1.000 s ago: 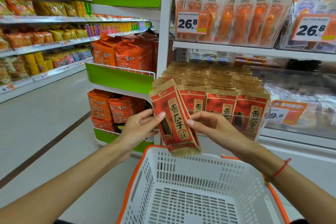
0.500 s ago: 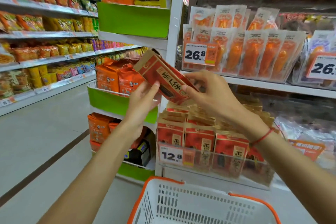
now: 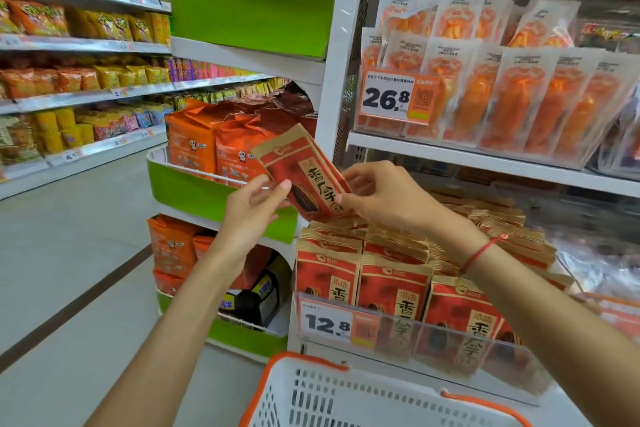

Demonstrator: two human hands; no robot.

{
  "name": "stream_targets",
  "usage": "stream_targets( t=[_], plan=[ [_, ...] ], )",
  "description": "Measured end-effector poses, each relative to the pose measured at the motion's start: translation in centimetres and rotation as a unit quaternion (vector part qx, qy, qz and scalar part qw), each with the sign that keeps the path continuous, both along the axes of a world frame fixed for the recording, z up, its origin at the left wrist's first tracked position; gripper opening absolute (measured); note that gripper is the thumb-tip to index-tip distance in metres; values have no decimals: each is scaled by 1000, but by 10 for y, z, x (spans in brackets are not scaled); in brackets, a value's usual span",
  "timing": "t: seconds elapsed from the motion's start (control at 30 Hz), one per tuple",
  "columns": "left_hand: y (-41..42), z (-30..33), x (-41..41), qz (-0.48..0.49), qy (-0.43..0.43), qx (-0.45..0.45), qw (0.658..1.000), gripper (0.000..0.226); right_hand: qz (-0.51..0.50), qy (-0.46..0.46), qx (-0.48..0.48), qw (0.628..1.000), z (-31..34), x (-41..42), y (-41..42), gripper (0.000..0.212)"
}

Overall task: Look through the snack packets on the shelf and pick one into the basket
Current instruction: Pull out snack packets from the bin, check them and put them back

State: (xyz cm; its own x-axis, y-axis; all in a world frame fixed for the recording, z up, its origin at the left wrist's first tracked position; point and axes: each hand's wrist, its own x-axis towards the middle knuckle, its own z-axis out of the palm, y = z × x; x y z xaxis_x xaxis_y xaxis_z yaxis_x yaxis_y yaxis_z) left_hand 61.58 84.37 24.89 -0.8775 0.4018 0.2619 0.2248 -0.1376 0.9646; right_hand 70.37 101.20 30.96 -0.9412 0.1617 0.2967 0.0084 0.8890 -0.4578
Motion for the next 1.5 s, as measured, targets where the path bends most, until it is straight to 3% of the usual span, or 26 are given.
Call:
stream_targets(
  t=[0.2,0.3,0.43,0.57,0.73,0.97,1.13,1.27,1.37,1.43,1.5],
  plan=[
    [11,-3,-4,18,110,-91,990,12,6,93,-19,995,3,-5,3,25],
    [18,-7,-4,24,124,-151,980,28,-6,143,-10,990,1,-8,6,12],
    [20,-5,-4,24,109,-166,980,33,-31,101,20,994,-3,-9,14,5],
    [15,2,-4,-4,150,-155,976,30,-28,38,56,997,3,-12,12,15],
    [16,-1,-4,22,187,-196,962,29,-42,-54,118,991,14,-17,9,15],
    [17,-5,-5,20,207,-264,942,32,-70,-99,185,975,-3,-26,2,25],
    [19,-13,-5,24,224,-340,913,35,-66,-118,222,966,-14,-34,3,5],
    [20,-14,-7,22,208,-334,919,37,-13,-140,161,977,-8,-31,17,4],
    [21,-14,-6,21,201,-328,923,36,1,-83,62,995,5,-28,30,11],
    [22,-15,-6,27,199,-320,926,36,-15,-57,72,996,7,-29,37,15],
    [23,-15,-5,31,197,-316,928,35,-22,-87,112,990,3,-29,39,18]
  ],
)
